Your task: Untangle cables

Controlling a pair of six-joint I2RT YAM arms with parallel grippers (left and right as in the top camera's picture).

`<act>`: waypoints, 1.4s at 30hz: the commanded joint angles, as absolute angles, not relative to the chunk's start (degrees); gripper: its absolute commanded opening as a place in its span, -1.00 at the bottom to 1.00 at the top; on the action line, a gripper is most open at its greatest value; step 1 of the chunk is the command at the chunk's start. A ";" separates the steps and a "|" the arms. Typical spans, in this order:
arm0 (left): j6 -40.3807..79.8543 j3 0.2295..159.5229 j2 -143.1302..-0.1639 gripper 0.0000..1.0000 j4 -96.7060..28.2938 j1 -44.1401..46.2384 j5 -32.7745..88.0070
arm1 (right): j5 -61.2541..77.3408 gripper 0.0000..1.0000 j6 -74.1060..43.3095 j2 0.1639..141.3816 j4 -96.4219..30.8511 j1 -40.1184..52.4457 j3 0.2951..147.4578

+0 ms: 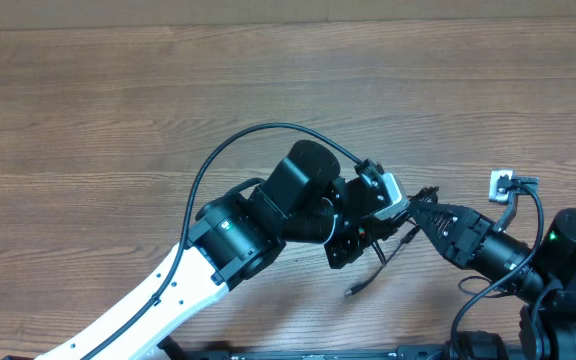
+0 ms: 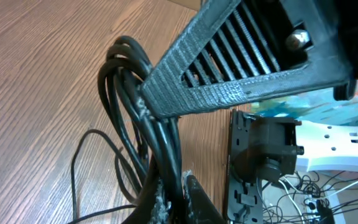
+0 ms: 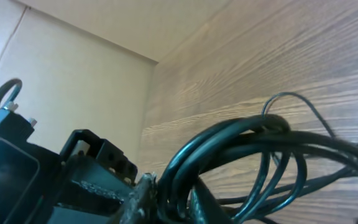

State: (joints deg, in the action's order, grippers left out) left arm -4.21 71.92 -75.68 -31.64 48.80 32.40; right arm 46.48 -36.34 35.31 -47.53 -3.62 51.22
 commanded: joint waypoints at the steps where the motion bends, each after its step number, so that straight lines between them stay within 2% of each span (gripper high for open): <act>1: -5.58 72.49 -75.66 -0.85 -31.20 49.52 34.13 | 45.89 -0.79 -35.94 34.92 -47.20 -3.49 51.72; 4: -5.58 72.49 -75.66 -0.85 -31.22 49.52 34.09 | 45.89 -0.92 -35.55 34.92 -47.27 -3.49 51.72; 7: -3.84 72.49 -75.66 -0.92 -31.27 49.52 30.59 | 45.91 -0.92 -34.26 34.92 -48.18 -3.49 51.72; 12: 10.55 72.49 -75.66 -0.91 -31.55 49.43 14.20 | 45.93 -0.92 -32.73 34.92 -48.80 -3.49 51.72; 20: 12.10 72.49 -75.66 -0.91 -31.64 49.41 10.31 | 46.57 -0.92 -30.96 34.92 -49.25 -3.49 51.72; 31: 22.11 72.49 -75.66 -0.91 -41.19 48.99 -10.83 | 54.13 -0.92 -24.97 34.92 -47.64 -3.49 51.72; 38: 26.17 72.49 -75.66 -0.92 -41.10 45.56 -10.72 | 54.06 -0.92 -24.95 34.92 -47.70 -3.49 51.72; 39: 26.17 72.49 -75.66 -0.92 -41.06 45.54 -10.44 | 53.54 -0.89 -24.95 34.92 -47.68 -3.49 51.72; 41: 25.34 72.49 -75.66 -0.91 -40.91 45.54 -9.41 | 52.53 -0.10 -24.97 34.92 -47.99 -3.49 51.72; 42: 23.94 72.49 -75.66 -0.91 -40.49 45.54 -7.62 | 52.56 0.22 -24.97 34.92 -48.14 -3.49 51.72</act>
State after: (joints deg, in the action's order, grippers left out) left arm 24.97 71.96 -75.68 -41.52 45.65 -9.67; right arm 53.28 -25.54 35.31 -48.05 -3.62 51.22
